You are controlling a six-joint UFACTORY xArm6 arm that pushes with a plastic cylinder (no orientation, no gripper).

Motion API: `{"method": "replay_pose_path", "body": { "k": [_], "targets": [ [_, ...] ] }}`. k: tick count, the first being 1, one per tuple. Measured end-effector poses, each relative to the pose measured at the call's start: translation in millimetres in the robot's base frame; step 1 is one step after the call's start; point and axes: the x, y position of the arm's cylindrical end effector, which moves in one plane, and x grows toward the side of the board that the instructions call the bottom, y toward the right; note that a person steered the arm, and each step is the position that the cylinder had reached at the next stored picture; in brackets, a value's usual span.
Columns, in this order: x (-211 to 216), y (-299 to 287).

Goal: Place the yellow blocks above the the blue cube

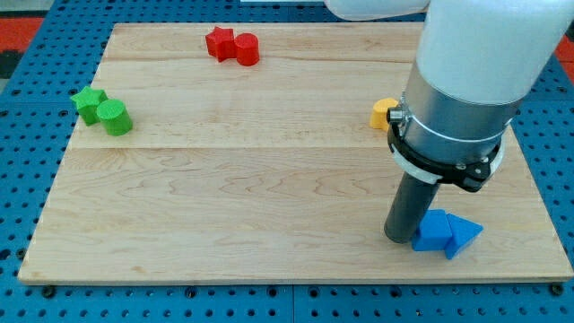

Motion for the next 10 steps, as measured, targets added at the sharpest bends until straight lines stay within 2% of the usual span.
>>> {"method": "replay_pose_path", "body": {
  "k": [1, 2, 3, 4, 5, 6, 7, 8, 9, 10],
  "targets": [
    [-76.1, -36.3],
    [-170.9, -49.7],
    [-229.7, -43.3],
    [-180.7, 17.6],
    [-125.3, -15.6],
    [-117.6, -2.3],
    [-142.2, 4.4],
    [-91.9, 40.2],
    [-107.5, 33.1],
    [-149.5, -31.8]
  ]
}}
